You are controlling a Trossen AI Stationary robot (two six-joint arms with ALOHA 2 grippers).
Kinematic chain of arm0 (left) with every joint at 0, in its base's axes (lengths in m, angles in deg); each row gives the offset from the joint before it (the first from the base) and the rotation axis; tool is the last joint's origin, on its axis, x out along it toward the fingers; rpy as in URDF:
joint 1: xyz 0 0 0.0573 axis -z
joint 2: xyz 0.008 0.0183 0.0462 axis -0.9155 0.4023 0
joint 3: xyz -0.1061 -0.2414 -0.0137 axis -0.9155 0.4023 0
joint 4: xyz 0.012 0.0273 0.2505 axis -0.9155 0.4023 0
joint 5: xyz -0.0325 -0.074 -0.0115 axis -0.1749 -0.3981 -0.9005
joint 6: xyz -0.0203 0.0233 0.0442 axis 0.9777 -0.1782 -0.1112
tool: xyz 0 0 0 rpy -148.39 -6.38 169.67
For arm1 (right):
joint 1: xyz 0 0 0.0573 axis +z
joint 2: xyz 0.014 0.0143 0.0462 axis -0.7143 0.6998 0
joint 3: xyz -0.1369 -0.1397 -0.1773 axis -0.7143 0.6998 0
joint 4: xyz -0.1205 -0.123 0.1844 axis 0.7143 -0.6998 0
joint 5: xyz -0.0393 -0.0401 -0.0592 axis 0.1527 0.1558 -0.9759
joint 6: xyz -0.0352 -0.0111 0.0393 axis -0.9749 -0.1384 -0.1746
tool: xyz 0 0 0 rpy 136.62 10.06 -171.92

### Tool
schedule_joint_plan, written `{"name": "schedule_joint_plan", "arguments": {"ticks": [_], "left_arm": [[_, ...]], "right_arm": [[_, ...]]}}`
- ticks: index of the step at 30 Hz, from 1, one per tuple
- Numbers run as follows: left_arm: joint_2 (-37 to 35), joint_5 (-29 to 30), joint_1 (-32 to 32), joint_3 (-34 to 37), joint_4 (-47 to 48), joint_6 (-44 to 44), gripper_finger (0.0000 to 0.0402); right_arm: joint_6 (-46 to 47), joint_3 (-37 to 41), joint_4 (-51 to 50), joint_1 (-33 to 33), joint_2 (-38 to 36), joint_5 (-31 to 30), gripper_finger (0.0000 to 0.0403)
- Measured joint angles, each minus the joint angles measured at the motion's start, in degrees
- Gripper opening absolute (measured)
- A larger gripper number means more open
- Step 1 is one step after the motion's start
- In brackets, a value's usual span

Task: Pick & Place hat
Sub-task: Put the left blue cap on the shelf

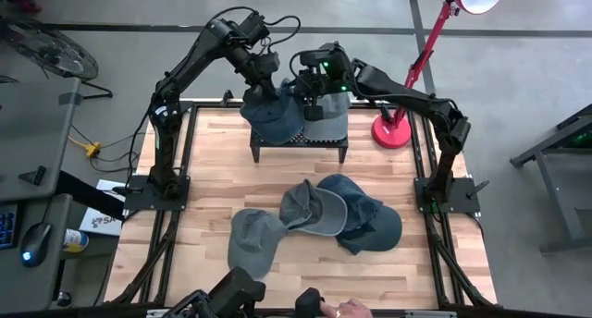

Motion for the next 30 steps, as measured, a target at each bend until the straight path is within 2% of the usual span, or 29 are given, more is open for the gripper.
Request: {"name": "schedule_joint_plan", "arguments": {"ticks": [16,20,24,30], "left_arm": [[0.0,-0.2,0.0,0.0,-0.8,-0.4,0.0],[0.0,-0.3,0.0,0.0,-1.1,-0.4,0.0],[0.0,-0.2,0.0,0.0,-1.2,-0.3,0.0001],[-0.1,1.7,0.0,0.0,-1.2,2.6,0.0022]], "right_arm": [[-0.1,0.0,1.0,0.1,1.3,0.8,0.0111],[0.2,0.0,1.0,0.1,1.3,0.1,0.0078],[2.4,0.0,0.8,0.0,1.3,0.1,0.0017],[5.1,0.0,1.3,0.1,1.3,-0.4,0.0006]]}}
